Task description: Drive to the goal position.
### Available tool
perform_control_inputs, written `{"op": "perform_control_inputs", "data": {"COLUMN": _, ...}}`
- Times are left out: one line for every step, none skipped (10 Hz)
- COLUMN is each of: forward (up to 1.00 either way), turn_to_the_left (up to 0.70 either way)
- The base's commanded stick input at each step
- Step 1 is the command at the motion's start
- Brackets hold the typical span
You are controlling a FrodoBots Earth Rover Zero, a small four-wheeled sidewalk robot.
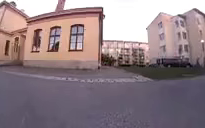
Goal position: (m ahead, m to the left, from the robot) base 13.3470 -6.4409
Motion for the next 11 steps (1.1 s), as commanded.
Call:
{"op": "perform_control_inputs", "data": {"forward": 0.5, "turn_to_the_left": -0.01}}
{"op": "perform_control_inputs", "data": {"forward": 0.5, "turn_to_the_left": -0.01}}
{"op": "perform_control_inputs", "data": {"forward": 0.5, "turn_to_the_left": -0.01}}
{"op": "perform_control_inputs", "data": {"forward": 0.5, "turn_to_the_left": -0.01}}
{"op": "perform_control_inputs", "data": {"forward": 0.5, "turn_to_the_left": -0.01}}
{"op": "perform_control_inputs", "data": {"forward": 0.5, "turn_to_the_left": -0.01}}
{"op": "perform_control_inputs", "data": {"forward": 0.5, "turn_to_the_left": -0.01}}
{"op": "perform_control_inputs", "data": {"forward": 0.5, "turn_to_the_left": -0.01}}
{"op": "perform_control_inputs", "data": {"forward": 0.5, "turn_to_the_left": -0.01}}
{"op": "perform_control_inputs", "data": {"forward": 0.5, "turn_to_the_left": -0.01}}
{"op": "perform_control_inputs", "data": {"forward": 0.5, "turn_to_the_left": -0.01}}
